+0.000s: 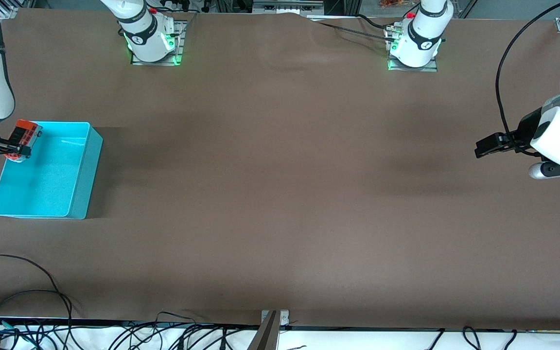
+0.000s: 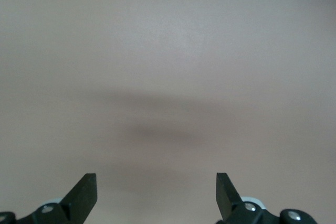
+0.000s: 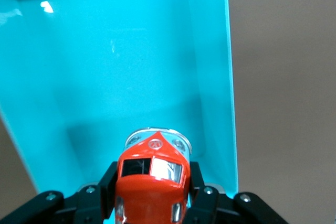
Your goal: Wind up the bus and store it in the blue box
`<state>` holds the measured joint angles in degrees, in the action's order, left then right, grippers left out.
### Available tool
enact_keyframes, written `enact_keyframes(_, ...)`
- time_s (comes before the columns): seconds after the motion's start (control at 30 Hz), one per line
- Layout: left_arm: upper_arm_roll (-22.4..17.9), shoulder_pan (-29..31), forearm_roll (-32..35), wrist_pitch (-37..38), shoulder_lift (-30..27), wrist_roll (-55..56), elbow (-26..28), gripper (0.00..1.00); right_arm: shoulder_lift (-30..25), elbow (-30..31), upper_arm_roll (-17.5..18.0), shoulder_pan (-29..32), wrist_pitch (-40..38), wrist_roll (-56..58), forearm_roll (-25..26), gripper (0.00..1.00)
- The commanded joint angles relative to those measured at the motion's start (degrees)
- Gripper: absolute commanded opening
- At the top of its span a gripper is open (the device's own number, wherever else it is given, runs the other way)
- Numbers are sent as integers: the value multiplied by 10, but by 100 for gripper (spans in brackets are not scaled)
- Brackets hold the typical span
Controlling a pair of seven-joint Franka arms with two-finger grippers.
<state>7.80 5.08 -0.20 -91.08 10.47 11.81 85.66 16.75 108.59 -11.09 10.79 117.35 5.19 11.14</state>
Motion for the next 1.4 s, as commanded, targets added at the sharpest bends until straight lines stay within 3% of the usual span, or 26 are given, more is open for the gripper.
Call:
enact_keyframes(0.0,-2,-1,-16,6,-3,-11,3,100,20,1,5,12,28,23,13,0)
enact_keyframes(0.63,-2,-1,-16,6,-1,-11,3,100,108,0,5,23,88,31,56,0)
enact_keyframes(1.23,-2,-1,-16,6,-1,-11,3,100,154,3,15,42,140,22,54,0)
enact_keyframes(1.27,-2,-1,-16,6,-1,-11,3,100,155,2,19,42,141,20,53,3)
enact_keyframes(1.37,-2,-1,-16,6,-1,-11,3,100,163,1,28,50,143,19,47,25)
